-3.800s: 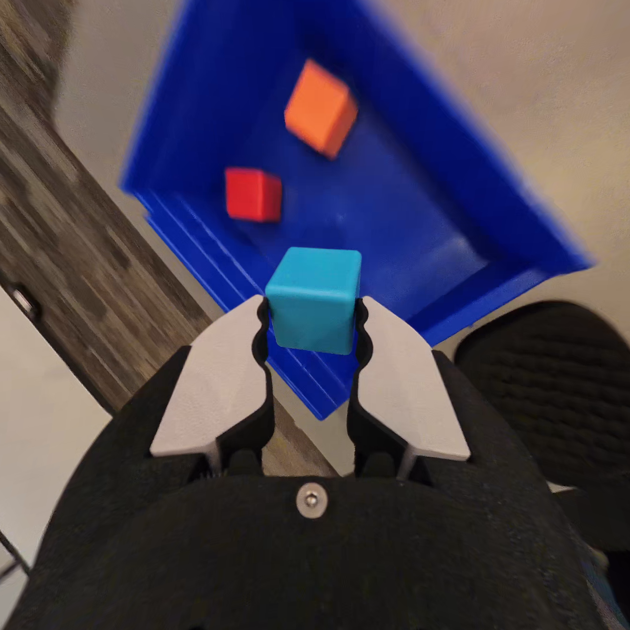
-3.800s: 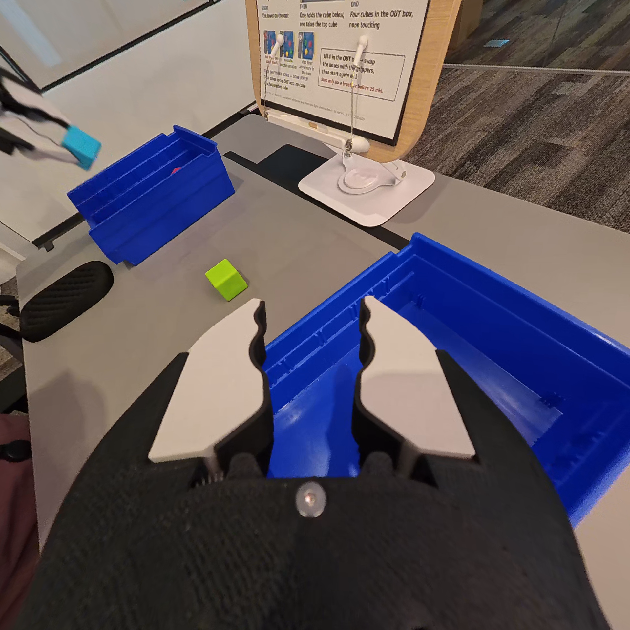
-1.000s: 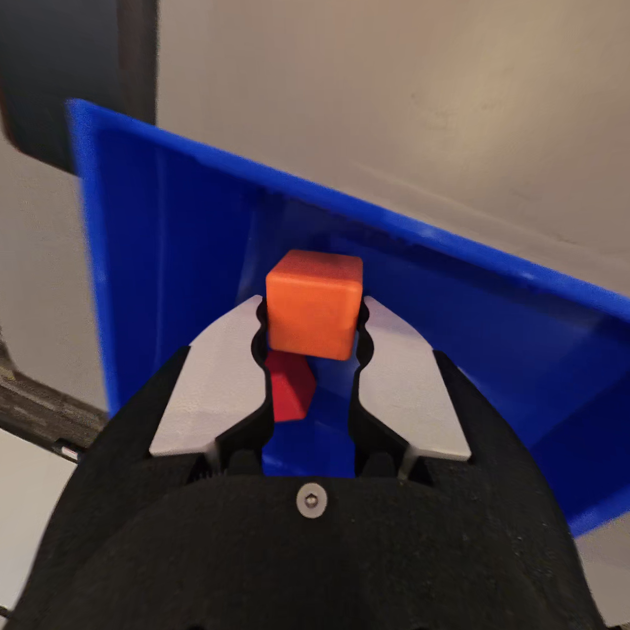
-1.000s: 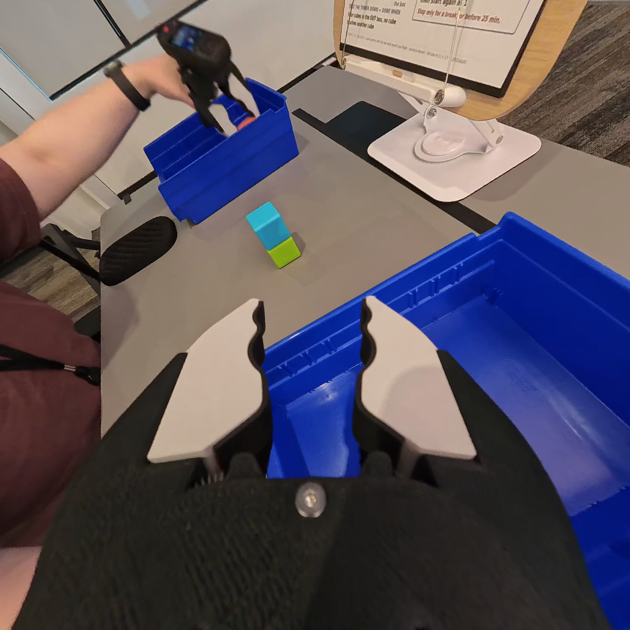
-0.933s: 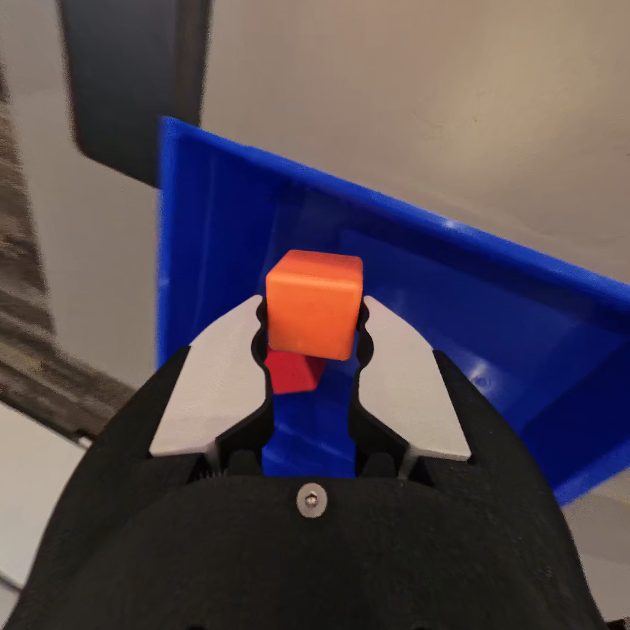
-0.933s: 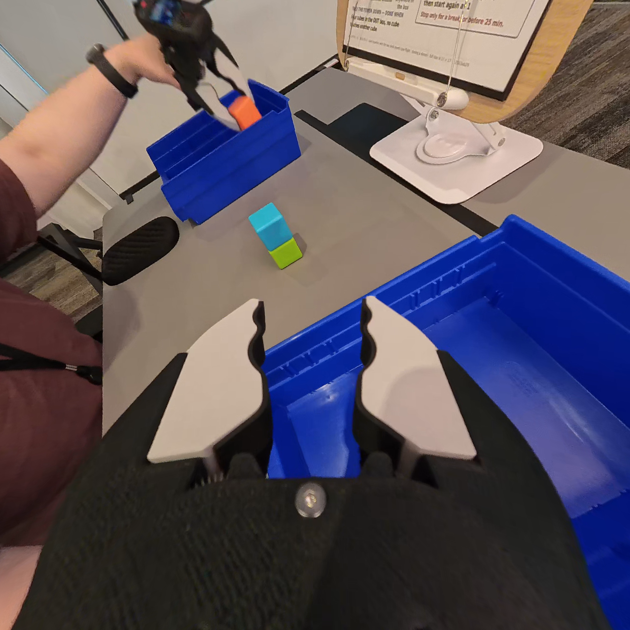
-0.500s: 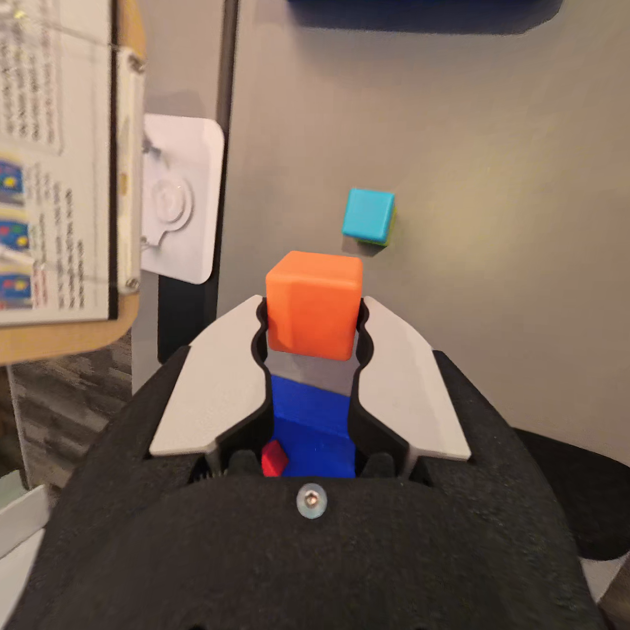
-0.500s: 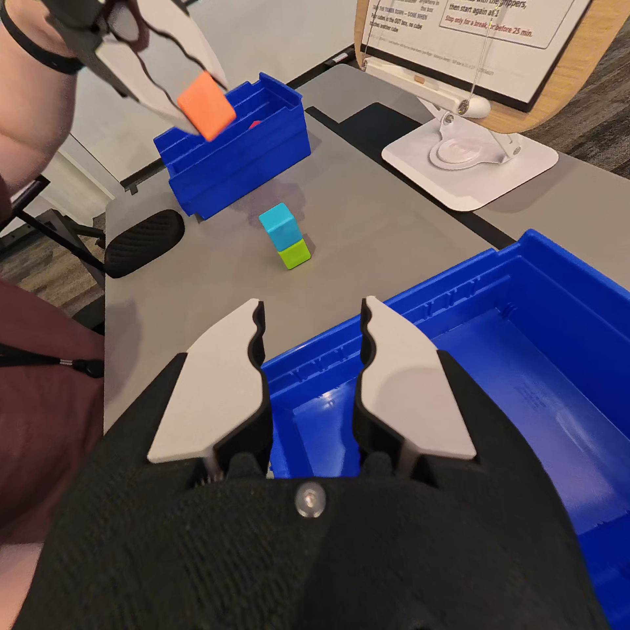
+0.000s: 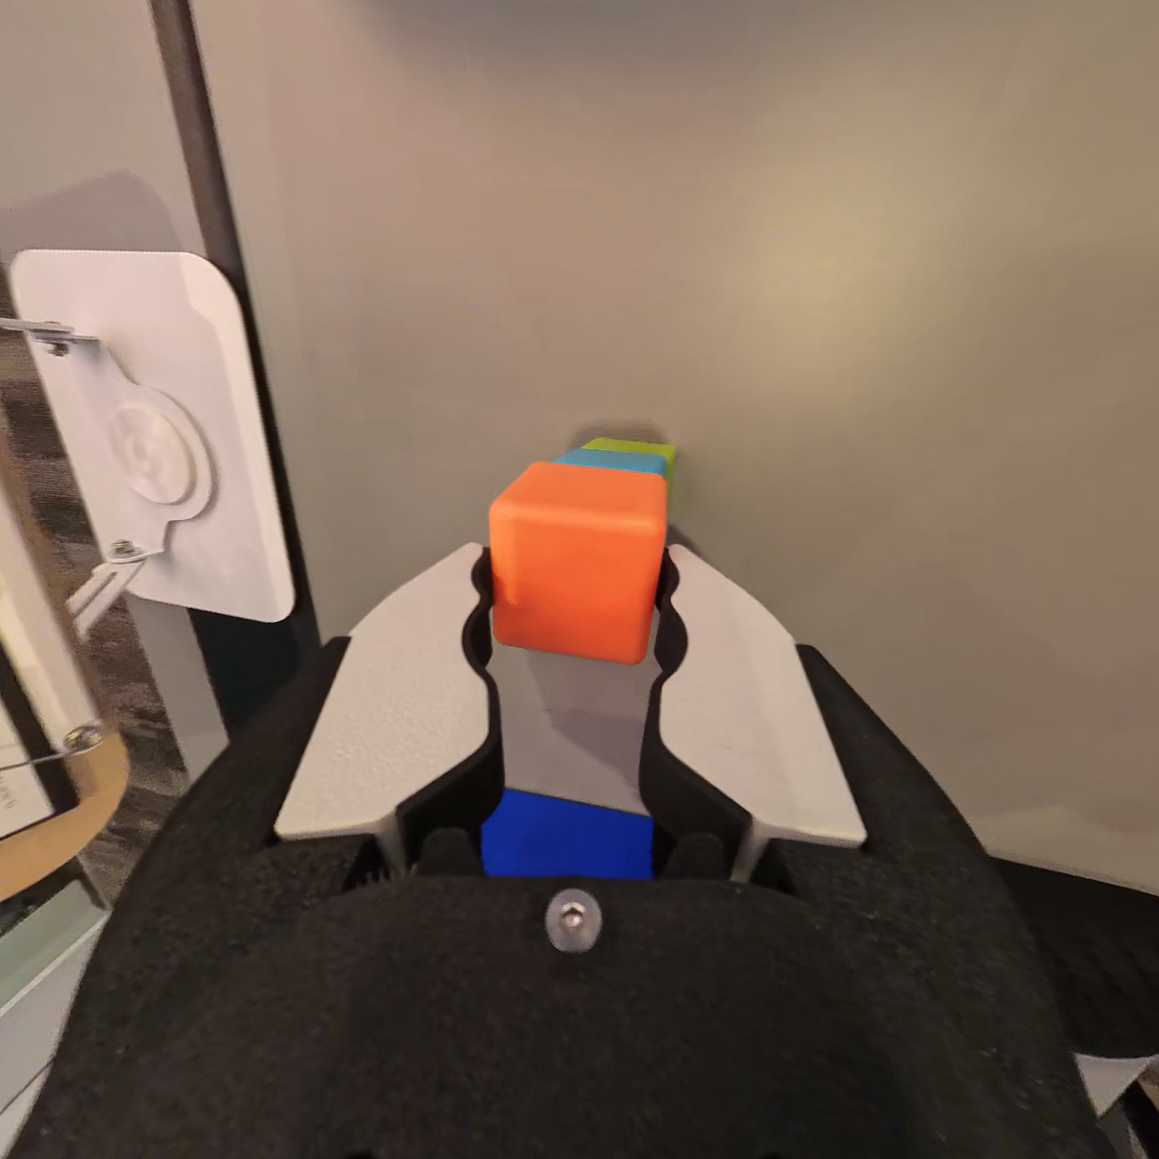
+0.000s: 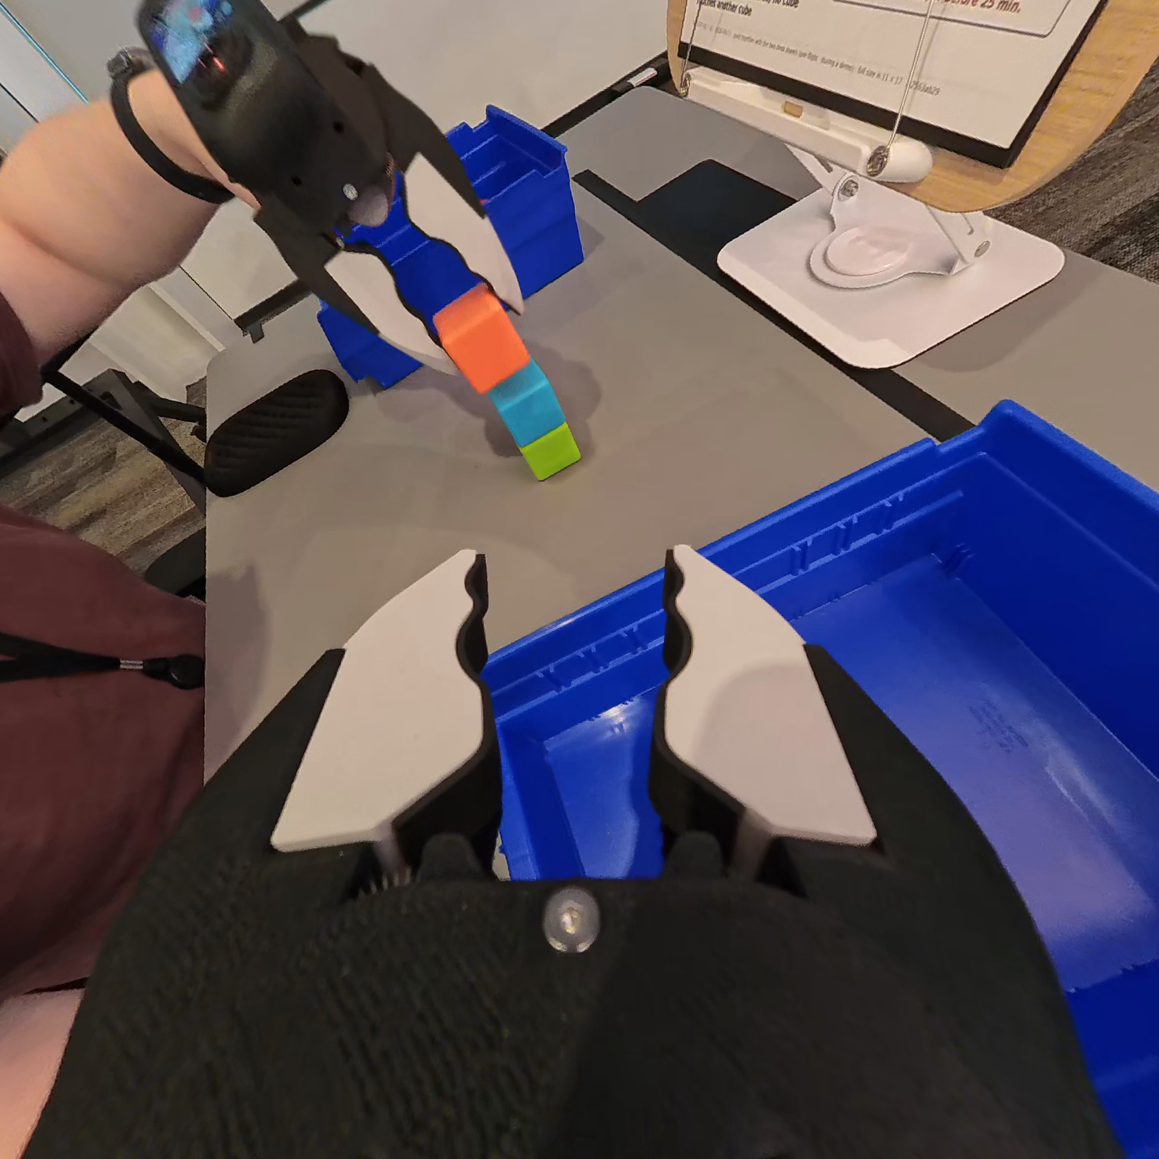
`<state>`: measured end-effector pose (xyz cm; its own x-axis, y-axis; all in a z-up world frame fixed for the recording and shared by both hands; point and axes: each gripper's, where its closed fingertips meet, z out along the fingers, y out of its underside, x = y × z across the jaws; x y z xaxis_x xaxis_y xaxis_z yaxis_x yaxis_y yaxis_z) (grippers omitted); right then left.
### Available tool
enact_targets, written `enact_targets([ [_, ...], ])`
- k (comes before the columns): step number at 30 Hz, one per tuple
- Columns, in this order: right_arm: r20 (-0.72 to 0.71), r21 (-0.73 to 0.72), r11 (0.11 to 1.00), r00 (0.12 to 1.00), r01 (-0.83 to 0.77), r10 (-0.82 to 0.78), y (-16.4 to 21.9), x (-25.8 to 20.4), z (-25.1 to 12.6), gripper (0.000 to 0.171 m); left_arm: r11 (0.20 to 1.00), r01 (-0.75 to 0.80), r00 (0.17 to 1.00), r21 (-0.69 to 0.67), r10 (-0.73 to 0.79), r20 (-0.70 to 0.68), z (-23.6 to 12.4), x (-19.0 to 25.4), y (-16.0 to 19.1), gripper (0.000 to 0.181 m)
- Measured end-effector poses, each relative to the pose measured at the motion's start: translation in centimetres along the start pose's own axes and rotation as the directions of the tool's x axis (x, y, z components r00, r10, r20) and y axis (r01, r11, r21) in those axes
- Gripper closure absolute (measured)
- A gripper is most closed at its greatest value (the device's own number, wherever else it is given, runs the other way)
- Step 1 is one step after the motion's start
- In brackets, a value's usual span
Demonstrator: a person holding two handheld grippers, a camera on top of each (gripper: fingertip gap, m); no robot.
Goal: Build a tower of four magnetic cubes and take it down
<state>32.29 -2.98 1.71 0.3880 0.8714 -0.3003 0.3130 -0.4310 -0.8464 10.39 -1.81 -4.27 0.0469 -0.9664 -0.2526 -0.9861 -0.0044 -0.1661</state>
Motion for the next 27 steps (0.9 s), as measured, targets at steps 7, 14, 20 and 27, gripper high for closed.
enact_targets([
  [7,0.011,-0.024,1.000,1.000,-0.009,0.009,0.3,0.1,0.4,0.116,0.998,0.053,0.998,0.018,-0.053,-0.022,2.7,0.2,0.8,0.130],
  [14,0.019,-0.053,0.999,1.000,-0.011,0.012,0.7,0.2,0.8,0.116,0.988,0.116,0.993,0.100,-0.115,-0.019,0.1,-1.0,1.5,0.122],
  [20,0.015,-0.053,0.998,1.000,-0.020,0.020,0.9,0.4,0.7,0.116,0.948,0.262,0.943,0.180,-0.291,0.160,-10.2,-7.5,9.2,0.125],
  [27,0.003,-0.093,0.995,0.999,-0.036,0.036,1.4,0.9,1.5,0.115,0.867,0.485,0.855,-0.115,-0.443,0.268,-7.8,-10.6,28.6,0.125],
])
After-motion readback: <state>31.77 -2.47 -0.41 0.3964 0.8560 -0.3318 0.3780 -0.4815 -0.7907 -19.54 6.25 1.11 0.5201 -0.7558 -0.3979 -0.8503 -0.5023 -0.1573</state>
